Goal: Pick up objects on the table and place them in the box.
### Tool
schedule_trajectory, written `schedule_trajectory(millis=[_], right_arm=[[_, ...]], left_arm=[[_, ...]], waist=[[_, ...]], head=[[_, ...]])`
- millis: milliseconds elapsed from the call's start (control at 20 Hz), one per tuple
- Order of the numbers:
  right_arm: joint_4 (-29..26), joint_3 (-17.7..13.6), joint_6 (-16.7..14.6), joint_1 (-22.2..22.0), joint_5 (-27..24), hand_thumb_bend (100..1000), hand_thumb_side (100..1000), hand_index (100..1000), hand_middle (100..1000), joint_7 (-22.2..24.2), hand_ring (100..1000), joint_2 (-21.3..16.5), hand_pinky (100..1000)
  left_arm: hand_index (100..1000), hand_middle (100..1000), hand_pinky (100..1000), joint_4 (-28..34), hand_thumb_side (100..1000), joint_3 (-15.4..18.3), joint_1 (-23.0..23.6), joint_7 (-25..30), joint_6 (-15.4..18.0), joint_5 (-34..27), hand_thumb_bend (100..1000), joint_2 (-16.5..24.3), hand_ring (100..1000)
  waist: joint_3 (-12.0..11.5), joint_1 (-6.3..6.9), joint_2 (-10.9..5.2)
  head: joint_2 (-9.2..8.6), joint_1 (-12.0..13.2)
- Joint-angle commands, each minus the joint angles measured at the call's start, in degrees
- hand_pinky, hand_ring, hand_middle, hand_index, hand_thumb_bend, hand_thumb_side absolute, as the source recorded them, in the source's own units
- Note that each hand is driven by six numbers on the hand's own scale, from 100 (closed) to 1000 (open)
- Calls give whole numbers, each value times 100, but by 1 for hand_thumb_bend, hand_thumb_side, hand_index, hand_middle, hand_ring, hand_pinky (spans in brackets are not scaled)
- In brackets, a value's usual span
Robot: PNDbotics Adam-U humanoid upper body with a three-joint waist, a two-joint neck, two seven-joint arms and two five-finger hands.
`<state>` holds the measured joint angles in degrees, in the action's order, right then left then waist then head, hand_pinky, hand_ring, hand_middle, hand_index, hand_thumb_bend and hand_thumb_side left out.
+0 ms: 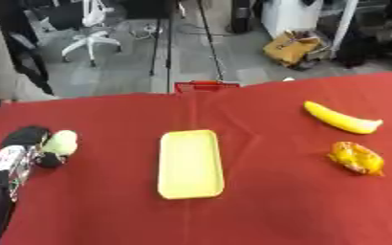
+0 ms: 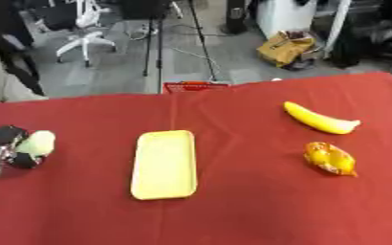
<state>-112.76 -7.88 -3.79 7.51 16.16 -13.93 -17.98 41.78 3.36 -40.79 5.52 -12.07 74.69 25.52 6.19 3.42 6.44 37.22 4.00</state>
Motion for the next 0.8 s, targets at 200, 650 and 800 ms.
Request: schedule_trajectory(millis=[200,650,800], right_arm=[[-42,-36,-17,40,-17,100,671,858,781,-3,673,-75,629],[-37,-10,-28,71,-39,100,671,858,781,23,673,-84,629],[-37,1,-33,77,-45,100,671,858,781,37,673,-85,629]], left_arm=[[464,371,604,794,349,86,-100,-1165,-157,-467,206,114,469],[502,411,609,2982,367,-899,-287,-896,616,-1653,315,35,498],[509,419,622,3265,378,-1391,-483,-298,1013,-1815,324,-145,508]], waist=[[-11,-13,-44],[5,-4,-61],[18,-6,-65]], head=[[-33,-29],[-49,26],[-41,47]])
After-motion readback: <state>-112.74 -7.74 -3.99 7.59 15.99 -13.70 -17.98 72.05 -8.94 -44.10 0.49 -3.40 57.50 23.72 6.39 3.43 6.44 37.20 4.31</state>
